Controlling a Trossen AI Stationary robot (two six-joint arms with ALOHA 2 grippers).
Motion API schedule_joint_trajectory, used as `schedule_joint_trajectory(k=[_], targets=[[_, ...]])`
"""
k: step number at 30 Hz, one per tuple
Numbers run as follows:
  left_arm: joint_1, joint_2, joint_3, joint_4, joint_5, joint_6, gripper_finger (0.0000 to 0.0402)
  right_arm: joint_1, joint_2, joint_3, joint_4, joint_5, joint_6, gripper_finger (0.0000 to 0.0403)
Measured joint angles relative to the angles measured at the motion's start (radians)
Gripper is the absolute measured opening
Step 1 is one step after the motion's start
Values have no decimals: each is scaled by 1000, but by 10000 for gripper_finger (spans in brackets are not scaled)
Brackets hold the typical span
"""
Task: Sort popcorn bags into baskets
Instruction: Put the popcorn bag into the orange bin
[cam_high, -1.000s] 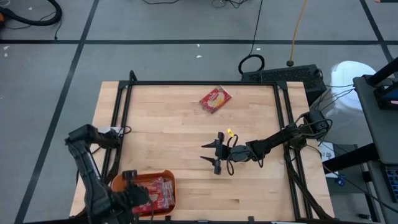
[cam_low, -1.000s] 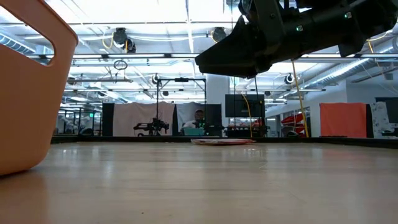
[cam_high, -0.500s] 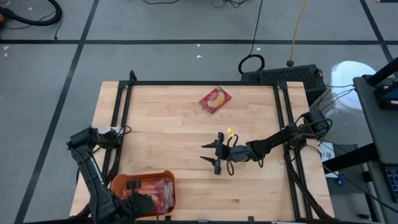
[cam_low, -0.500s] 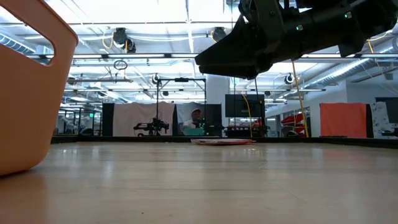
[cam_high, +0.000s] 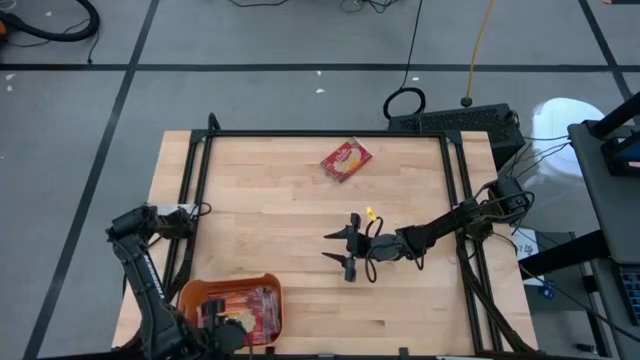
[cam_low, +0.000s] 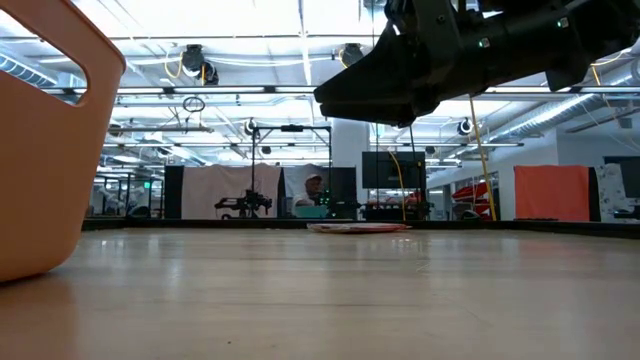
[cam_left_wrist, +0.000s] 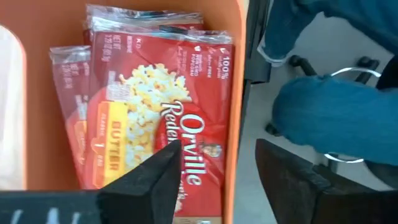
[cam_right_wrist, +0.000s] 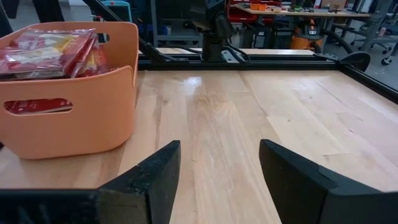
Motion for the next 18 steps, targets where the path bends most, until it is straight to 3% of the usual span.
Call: schedule_joint_trajectory(k=[6, 13, 18], targets=[[0, 0, 0, -20, -18, 117, 217, 0, 0, 0, 0, 0, 0, 210], [10, -9, 0, -32, -281, 351, 183, 0, 0, 0, -2, 1, 0, 210], [55, -25, -1, -27, -375, 495, 146, -5, 0, -20, -2, 3, 0, 210]])
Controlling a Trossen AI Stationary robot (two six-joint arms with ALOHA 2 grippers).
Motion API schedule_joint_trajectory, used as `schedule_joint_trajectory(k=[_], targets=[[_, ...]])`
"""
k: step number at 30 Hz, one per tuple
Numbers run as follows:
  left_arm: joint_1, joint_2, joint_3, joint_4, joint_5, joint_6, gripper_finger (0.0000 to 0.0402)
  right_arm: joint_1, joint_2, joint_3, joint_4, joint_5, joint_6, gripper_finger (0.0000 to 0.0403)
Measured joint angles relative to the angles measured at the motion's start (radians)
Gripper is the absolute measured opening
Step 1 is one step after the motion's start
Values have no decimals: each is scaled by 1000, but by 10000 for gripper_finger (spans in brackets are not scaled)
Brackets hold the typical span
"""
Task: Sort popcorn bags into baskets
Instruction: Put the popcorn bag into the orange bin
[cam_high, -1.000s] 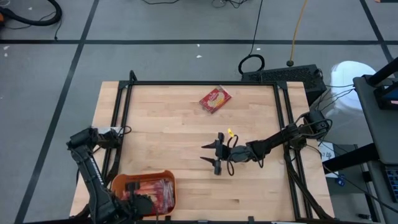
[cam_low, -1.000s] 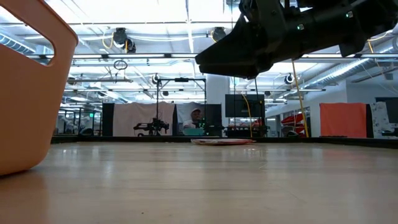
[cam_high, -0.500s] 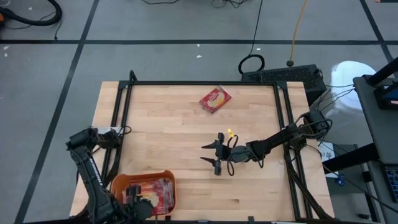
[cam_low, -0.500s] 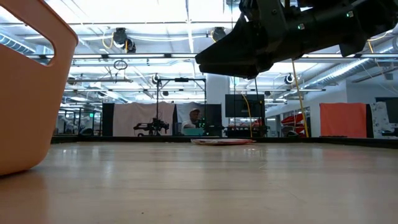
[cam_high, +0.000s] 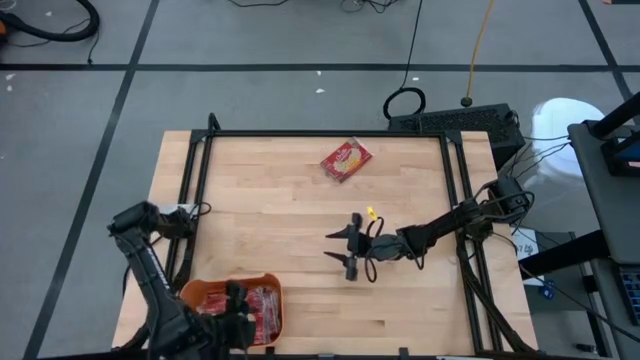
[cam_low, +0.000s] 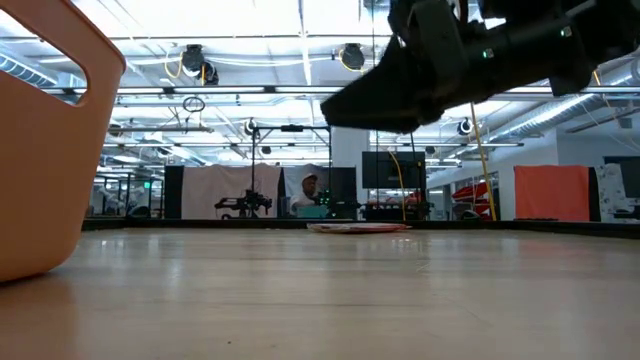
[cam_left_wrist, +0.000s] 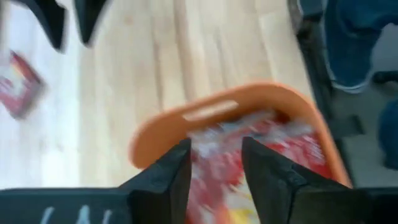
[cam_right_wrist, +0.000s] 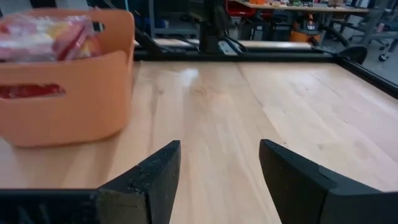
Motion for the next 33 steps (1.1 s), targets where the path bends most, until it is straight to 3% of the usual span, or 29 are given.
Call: schedule_joint_trajectory(k=[9, 15, 24, 27, 33], targets=[[159, -18, -56, 17, -69, 281, 93, -24, 1, -27, 2, 6, -3, 210], [319, -202, -296, 198, -84, 342, 73, -45, 1, -27, 8, 6, -50, 210], [489, -538, -688, 646, -82, 472, 50, -88, 1, -27, 18, 4, -132, 210], [542, -607, -767, 732, -87, 499, 49, -111, 1, -27, 24, 5, -132, 210], [634, -661, -819, 738, -117, 540, 49, -168, 1, -27, 23, 4, -51, 210]])
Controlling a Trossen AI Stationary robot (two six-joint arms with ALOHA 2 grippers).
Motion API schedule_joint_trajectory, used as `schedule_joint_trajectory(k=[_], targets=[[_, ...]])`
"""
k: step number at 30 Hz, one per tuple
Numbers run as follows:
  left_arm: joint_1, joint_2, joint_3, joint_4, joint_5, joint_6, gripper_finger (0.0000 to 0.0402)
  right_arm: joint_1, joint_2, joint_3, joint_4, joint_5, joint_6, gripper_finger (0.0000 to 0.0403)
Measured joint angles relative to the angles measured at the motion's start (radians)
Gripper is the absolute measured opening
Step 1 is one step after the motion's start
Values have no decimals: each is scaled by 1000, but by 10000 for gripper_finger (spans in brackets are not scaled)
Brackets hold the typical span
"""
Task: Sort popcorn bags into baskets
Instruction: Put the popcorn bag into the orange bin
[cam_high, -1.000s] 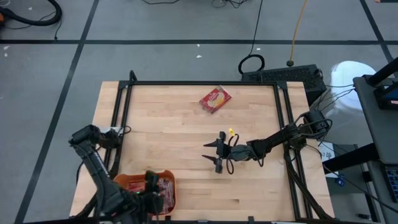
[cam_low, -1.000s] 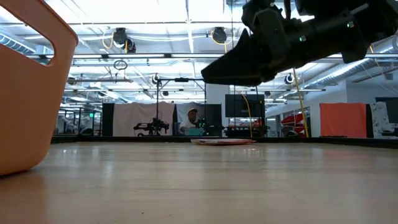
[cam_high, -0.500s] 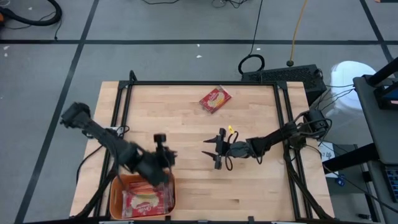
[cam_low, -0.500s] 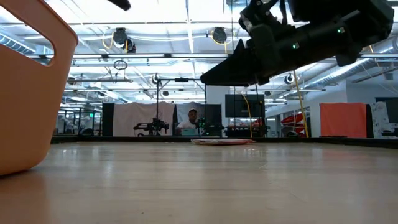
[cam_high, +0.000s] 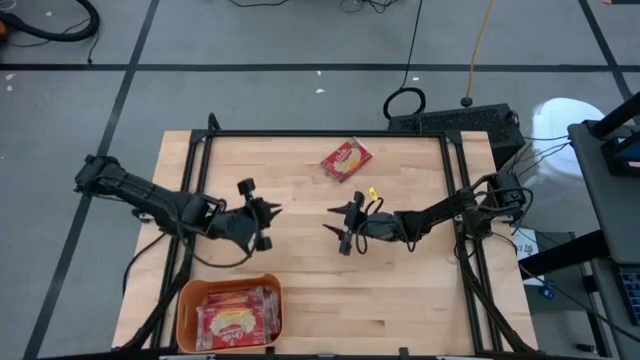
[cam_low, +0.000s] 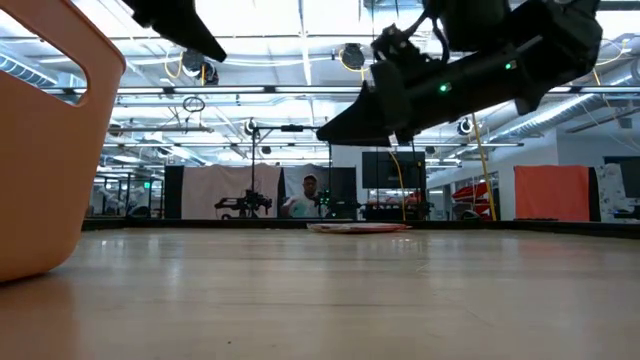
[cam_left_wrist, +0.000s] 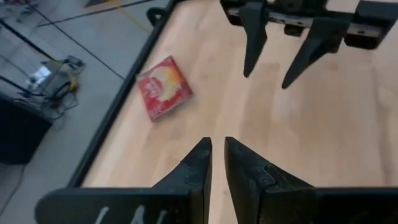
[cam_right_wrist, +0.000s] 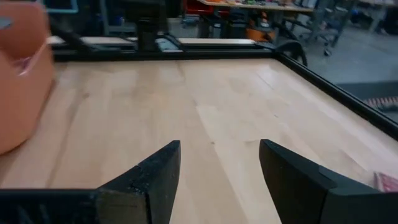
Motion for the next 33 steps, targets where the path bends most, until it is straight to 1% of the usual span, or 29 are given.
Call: schedule_joint_trajectory(k=[2, 3, 5, 10, 12, 14, 17, 21, 25, 28, 31, 33], targets=[[22, 1, 0, 4, 0, 5, 49, -22, 0, 0, -1, 0, 28, 210], [27, 2, 0, 1, 8, -16, 49, -32, 0, 0, -1, 0, 37, 210], [37, 7, -1, 3, 31, -43, 49, -54, 0, 0, -4, 0, 58, 210], [64, -1, -28, 38, 90, -43, 49, -117, 0, 1, -21, 1, 117, 210], [63, -21, -59, 63, 113, -39, 49, -141, 0, 8, -77, 3, 130, 210], [60, -40, -103, 120, 118, -39, 49, -163, 0, 23, -159, 34, 129, 210], [55, -65, -177, 209, 116, -35, 49, -204, 0, 45, -272, 70, 85, 210], [53, -76, -255, 334, 119, -16, 49, -274, 0, 73, -373, 69, 4, 210], [53, -76, -300, 390, 118, -13, 49, -362, 0, 115, -434, -31, -65, 210], [53, -75, -316, 397, 118, -18, 49, -414, 0, 135, -476, -113, -121, 210], [53, -75, -317, 399, 118, -21, 49, -447, 0, 137, -484, -173, -174, 210], [53, -75, -317, 400, 118, -21, 49, -469, 10, 137, -476, -237, -182, 210]])
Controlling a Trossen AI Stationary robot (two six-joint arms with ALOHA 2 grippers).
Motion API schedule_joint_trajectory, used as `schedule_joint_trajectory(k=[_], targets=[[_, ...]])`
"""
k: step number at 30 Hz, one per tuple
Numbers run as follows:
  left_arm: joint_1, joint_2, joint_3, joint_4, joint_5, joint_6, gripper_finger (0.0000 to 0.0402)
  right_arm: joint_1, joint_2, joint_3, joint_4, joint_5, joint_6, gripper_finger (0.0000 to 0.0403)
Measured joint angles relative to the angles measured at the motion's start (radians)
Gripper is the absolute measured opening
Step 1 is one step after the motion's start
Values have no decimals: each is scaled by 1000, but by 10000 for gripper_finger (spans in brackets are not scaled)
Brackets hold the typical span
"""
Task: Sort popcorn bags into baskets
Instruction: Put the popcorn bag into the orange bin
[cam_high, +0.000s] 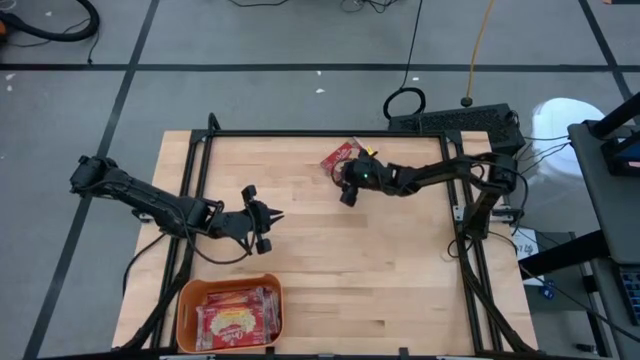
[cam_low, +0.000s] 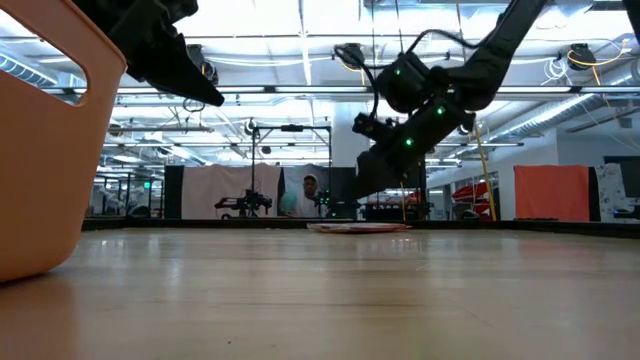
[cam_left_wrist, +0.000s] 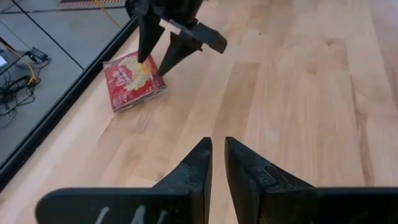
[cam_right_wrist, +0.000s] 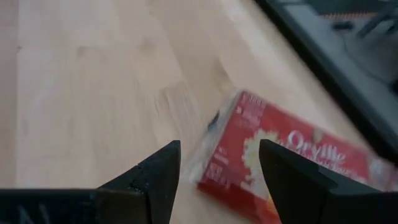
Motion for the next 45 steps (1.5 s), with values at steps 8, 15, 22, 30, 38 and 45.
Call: schedule_joint_trajectory(k=[8, 15, 22, 30, 38, 45], targets=[[0, 0, 0, 1, 0, 5, 49, 9, 84, 0, 23, 71, 73, 210], [0, 0, 0, 1, 0, 5, 49, 31, 117, 0, 66, 76, 42, 210], [1, 1, 0, 12, 0, 7, 49, 32, 191, 1, 134, 80, 30, 191], [1, 1, 0, 19, 0, 8, 49, 74, 243, 2, 185, 216, 32, 72], [1, 1, 0, 16, 0, 5, 49, 136, 244, 0, 200, 214, 104, 9], [1, 1, 0, 9, 9, -2, 49, 285, 231, 0, 190, 13, 138, 2]])
